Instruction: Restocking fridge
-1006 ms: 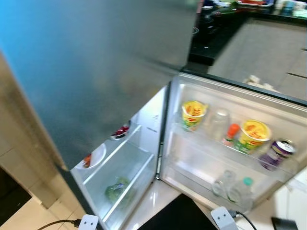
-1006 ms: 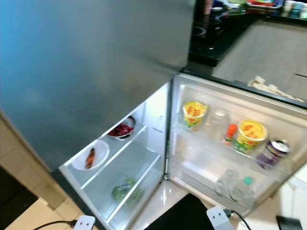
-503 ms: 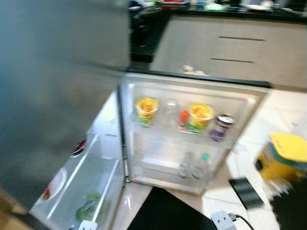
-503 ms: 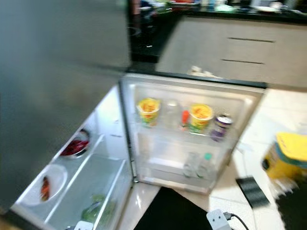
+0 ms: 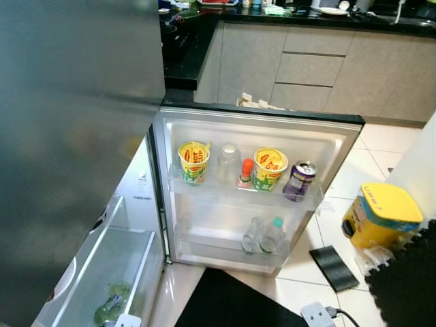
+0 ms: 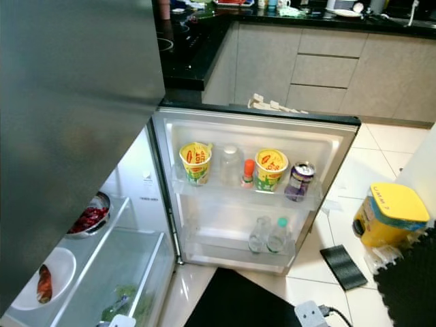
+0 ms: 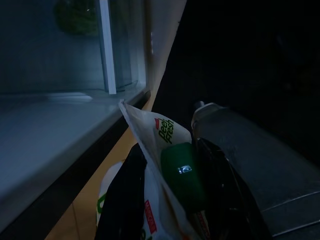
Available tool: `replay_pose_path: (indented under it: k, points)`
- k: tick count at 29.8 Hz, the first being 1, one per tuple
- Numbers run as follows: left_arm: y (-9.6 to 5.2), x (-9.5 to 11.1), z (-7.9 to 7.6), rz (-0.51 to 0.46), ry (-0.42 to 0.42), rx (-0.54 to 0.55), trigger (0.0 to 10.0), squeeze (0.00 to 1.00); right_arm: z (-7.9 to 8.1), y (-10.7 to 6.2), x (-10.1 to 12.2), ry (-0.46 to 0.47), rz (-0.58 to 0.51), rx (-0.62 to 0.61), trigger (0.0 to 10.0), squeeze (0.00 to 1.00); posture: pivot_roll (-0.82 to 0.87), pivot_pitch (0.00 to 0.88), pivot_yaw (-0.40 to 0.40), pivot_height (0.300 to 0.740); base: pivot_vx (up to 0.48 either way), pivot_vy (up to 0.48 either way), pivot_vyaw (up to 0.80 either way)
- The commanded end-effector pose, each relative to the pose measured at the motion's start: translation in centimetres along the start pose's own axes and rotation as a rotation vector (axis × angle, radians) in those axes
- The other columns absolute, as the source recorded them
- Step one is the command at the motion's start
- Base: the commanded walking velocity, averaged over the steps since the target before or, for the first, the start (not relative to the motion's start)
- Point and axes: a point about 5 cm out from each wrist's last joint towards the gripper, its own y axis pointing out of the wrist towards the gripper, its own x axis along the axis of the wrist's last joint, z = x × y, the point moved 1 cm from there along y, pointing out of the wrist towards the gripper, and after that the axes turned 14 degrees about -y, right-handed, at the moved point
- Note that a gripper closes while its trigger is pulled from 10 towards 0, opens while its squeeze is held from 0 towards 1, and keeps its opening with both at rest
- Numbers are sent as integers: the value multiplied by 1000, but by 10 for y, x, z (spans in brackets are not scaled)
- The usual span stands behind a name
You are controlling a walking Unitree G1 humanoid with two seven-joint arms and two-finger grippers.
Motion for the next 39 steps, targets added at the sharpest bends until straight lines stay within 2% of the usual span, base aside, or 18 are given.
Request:
replay_pose_path:
  k: [1, 7, 16, 24, 32, 39]
  points:
    - [2, 3, -14, -5, -11, -58, 10000, 0, -2, 0, 2, 6, -8, -3, 10000, 0, -48, 0, -16, 740, 0, -480, 0]
    - [2, 3, -14, -6, -13, -58, 10000, 0, -2, 0, 2, 8, -8, -1, 10000, 0, -48, 0, -16, 740, 0, -450, 0]
    - [3, 4, -13, -14, -32, -40, 10000, 0, 1, 0, 0, 20, -4, 10, 10000, 0, -51, 0, -12, 740, 0, 0, 0]
    - [3, 5, -13, -13, -16, -46, 10000, 0, 1, 0, 0, 24, -3, 14, 10000, 0, -51, 0, -12, 740, 0, 0, 0]
    - [3, 6, -13, -22, -25, -37, 10000, 0, 1, 0, 0, 24, -3, 14, 10000, 0, -51, 0, -12, 740, 0, -427, 0]
    - [3, 11, -13, -48, -41, -31, 10000, 0, -1, 0, 0, 24, -3, 10, 10000, 0, -53, 0, -15, 740, 0, 0, 0]
